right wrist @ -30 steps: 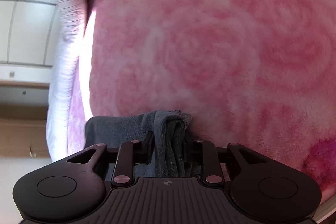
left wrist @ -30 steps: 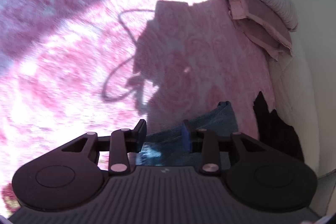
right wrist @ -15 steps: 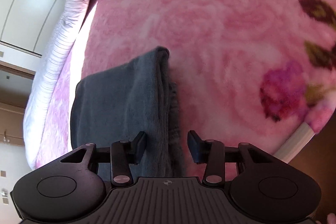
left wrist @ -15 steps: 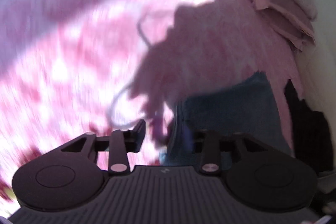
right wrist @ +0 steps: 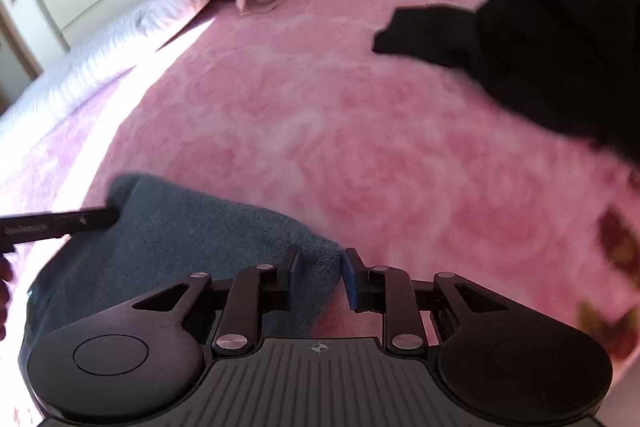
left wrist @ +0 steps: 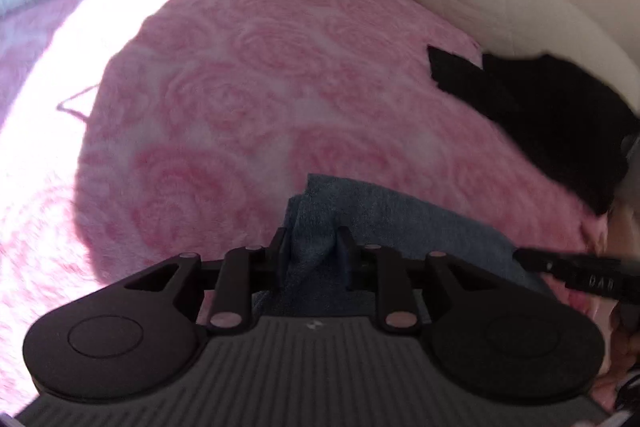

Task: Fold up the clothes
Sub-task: 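Carry the held jeans along the bed with both grippers, then carry the jeans over the stack of white and green folded clothes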

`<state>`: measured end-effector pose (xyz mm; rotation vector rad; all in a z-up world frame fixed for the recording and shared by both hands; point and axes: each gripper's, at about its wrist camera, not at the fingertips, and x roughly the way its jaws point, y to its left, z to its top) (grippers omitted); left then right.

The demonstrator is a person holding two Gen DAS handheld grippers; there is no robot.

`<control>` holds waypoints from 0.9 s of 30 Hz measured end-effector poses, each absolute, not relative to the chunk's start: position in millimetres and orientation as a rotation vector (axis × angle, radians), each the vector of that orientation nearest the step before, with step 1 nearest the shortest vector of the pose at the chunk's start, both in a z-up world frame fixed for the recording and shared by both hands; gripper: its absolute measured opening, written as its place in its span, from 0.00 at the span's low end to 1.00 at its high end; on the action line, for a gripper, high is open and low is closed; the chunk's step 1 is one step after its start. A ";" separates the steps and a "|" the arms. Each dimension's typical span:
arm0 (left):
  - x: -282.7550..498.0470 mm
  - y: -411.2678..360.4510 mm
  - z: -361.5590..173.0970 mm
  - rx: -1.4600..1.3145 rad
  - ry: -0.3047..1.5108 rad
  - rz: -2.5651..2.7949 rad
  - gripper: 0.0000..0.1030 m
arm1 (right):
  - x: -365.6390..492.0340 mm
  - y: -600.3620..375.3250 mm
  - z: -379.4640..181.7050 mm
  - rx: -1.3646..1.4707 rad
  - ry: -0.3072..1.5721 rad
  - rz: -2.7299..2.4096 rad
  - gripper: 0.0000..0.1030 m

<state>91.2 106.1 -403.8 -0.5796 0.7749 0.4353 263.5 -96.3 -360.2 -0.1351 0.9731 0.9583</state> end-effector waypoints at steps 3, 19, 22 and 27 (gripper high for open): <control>74.3 117.9 -392.7 -0.617 0.772 0.441 0.32 | 278.2 -109.0 -357.6 -0.038 1.052 0.968 0.25; 23.5 174.8 -423.5 -1.102 0.831 0.233 0.53 | 275.3 -161.0 -365.7 0.415 1.521 0.938 0.75; 33.4 174.6 -440.8 -1.180 0.821 0.149 0.57 | 274.5 -149.7 -374.6 0.429 1.530 0.929 0.75; 51.2 156.7 -446.9 -1.159 0.852 0.057 0.56 | 273.8 -132.3 -381.2 0.440 1.536 0.952 0.66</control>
